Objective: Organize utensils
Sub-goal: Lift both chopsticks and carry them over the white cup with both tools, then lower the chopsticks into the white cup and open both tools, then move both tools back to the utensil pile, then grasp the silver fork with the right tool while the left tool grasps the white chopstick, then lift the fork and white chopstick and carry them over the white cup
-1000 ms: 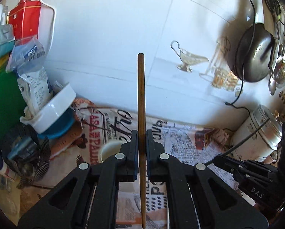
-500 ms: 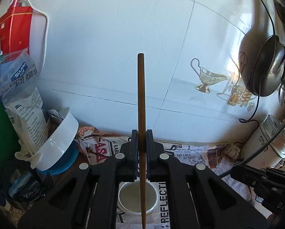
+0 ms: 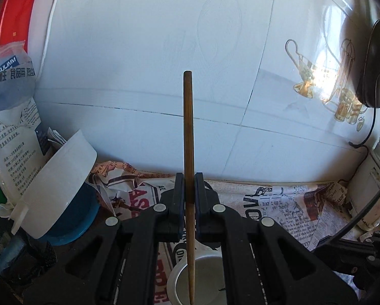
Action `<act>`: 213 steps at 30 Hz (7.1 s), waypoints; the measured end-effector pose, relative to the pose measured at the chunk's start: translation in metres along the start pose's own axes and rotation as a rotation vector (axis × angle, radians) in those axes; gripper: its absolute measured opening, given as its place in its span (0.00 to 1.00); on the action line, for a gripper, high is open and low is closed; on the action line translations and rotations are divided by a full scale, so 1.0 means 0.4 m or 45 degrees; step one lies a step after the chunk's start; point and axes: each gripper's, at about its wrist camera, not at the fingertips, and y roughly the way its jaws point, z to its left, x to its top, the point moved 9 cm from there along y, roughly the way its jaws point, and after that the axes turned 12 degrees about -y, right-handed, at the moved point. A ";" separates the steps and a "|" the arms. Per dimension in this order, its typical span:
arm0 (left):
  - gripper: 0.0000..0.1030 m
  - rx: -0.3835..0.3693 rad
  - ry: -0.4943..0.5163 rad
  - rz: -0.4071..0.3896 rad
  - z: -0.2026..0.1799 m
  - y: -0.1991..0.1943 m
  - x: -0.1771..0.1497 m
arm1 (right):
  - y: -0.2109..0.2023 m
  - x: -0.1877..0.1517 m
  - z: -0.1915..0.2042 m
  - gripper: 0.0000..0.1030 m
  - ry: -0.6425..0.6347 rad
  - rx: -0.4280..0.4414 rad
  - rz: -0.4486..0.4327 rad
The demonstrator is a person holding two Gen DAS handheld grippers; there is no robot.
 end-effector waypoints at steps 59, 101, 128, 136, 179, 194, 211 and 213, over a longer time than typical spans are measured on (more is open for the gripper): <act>0.66 -0.031 0.194 0.422 -0.242 -0.237 -0.299 | -0.248 -0.286 -0.273 0.44 0.086 -0.373 0.146; 0.40 0.080 0.237 0.828 -0.272 -0.022 -0.685 | 0.038 -0.517 -0.382 0.30 0.074 -0.291 0.489; 0.05 0.125 0.280 0.812 -0.310 0.028 -0.667 | -0.064 -0.484 -0.403 0.20 0.137 -0.168 0.327; 0.05 0.096 0.181 0.777 -0.289 -0.031 -0.629 | -0.121 -0.444 -0.381 0.20 0.112 -0.167 0.252; 0.04 -0.015 0.022 0.264 -0.239 -0.359 -0.269 | 0.004 -0.504 -0.293 0.36 0.122 0.017 0.465; 0.04 0.029 -0.018 0.258 -0.209 -0.340 -0.261 | 0.042 -0.441 -0.294 0.03 0.149 0.012 0.373; 0.04 0.007 -0.002 0.180 -0.161 -0.372 -0.192 | -0.030 -0.214 -0.217 0.02 -0.014 -0.055 0.083; 0.04 0.011 -0.003 0.172 -0.145 -0.378 -0.183 | -0.018 -0.196 -0.195 0.02 -0.031 -0.057 0.078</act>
